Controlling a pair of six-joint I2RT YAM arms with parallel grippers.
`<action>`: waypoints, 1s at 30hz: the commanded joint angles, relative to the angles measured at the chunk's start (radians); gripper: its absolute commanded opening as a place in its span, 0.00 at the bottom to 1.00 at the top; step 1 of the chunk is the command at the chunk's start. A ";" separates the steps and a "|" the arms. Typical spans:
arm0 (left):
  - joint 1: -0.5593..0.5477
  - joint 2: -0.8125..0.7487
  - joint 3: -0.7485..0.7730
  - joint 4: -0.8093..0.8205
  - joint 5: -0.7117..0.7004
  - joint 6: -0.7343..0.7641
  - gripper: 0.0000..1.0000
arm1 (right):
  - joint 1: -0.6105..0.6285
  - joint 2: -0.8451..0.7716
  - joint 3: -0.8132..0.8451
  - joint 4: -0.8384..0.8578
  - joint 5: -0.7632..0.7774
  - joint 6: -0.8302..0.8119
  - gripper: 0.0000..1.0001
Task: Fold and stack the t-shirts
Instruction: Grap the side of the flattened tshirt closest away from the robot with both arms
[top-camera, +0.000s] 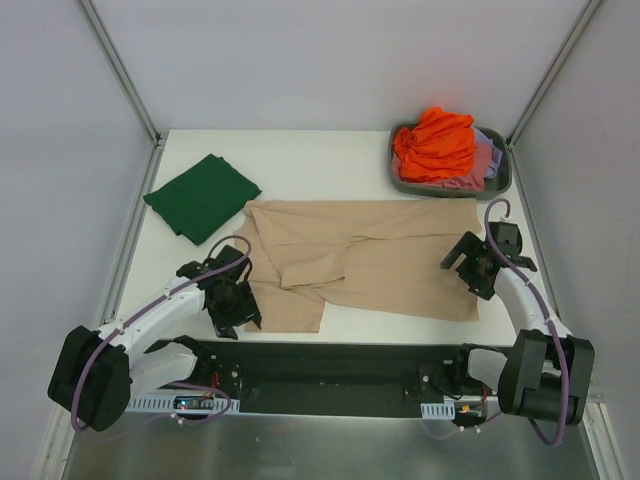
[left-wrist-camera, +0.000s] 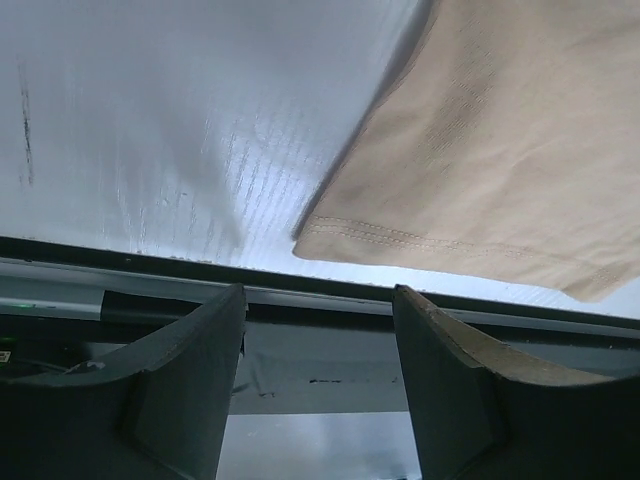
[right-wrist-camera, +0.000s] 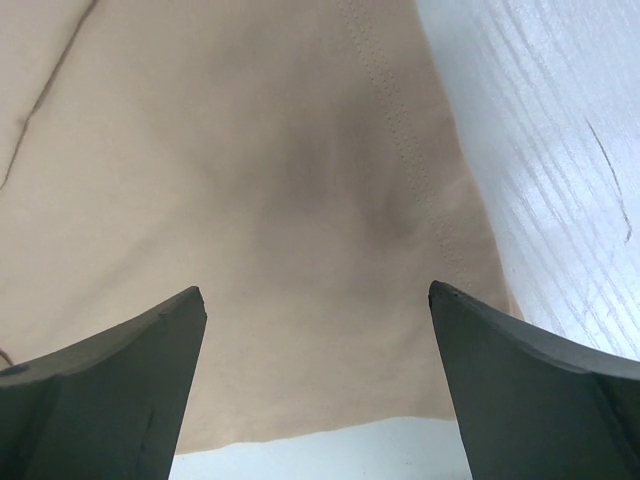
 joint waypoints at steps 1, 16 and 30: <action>-0.005 0.026 0.006 0.041 -0.023 -0.054 0.56 | -0.004 -0.044 -0.013 -0.022 0.000 -0.010 0.96; -0.005 0.204 0.047 0.177 -0.011 0.009 0.00 | -0.006 -0.237 -0.049 -0.146 0.153 0.014 0.96; -0.005 -0.092 -0.025 0.308 0.121 0.151 0.00 | -0.013 -0.462 -0.108 -0.443 0.120 0.196 0.96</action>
